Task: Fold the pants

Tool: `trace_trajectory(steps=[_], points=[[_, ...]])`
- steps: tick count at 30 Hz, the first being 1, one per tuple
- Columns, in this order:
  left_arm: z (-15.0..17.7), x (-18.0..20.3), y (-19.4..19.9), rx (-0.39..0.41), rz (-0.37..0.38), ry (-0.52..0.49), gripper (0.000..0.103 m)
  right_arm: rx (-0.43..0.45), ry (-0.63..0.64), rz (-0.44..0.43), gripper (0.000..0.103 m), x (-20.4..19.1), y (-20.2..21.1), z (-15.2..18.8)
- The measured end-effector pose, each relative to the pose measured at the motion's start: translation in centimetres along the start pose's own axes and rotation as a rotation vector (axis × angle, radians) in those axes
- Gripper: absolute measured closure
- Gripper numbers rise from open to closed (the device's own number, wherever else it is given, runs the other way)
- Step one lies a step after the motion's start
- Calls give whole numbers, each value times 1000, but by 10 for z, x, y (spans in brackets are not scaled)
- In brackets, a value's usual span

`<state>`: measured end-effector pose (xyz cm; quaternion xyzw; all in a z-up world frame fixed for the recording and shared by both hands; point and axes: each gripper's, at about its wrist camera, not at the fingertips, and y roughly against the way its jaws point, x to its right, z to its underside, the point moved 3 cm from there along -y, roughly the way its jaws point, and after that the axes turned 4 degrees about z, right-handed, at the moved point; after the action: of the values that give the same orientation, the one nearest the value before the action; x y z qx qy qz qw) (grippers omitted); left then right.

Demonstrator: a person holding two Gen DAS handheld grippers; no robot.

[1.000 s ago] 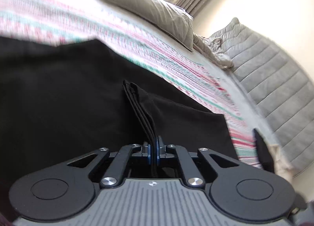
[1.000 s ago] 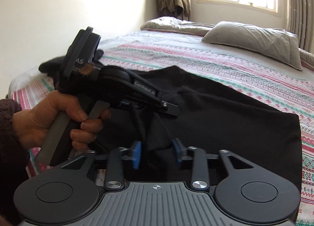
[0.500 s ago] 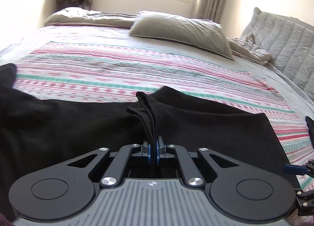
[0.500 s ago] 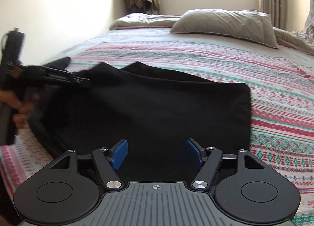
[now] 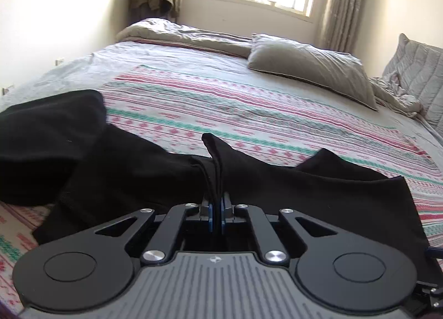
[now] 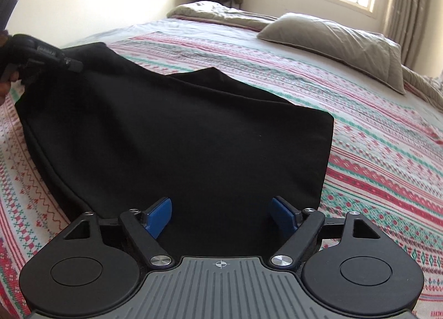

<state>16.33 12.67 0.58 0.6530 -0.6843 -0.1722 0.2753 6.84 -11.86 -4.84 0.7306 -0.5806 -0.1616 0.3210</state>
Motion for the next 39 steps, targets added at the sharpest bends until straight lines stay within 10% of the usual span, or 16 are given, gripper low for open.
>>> trace_trajectory(steps=[12, 18, 25, 39], points=[[-6, -46, 0, 33, -187, -7, 86, 17, 47, -11, 18, -15, -8, -5], [-2, -35, 8, 59, -264, -91, 47, 17, 50, -1, 14, -15, -8, -3], [2, -2, 35, 130, -146, -152, 26, 22, 64, 2, 12, -19, -1, -4], [71, 107, 33, -19, 305, -319, 20, -30, -216, -136, 12, 36, 20, 8]])
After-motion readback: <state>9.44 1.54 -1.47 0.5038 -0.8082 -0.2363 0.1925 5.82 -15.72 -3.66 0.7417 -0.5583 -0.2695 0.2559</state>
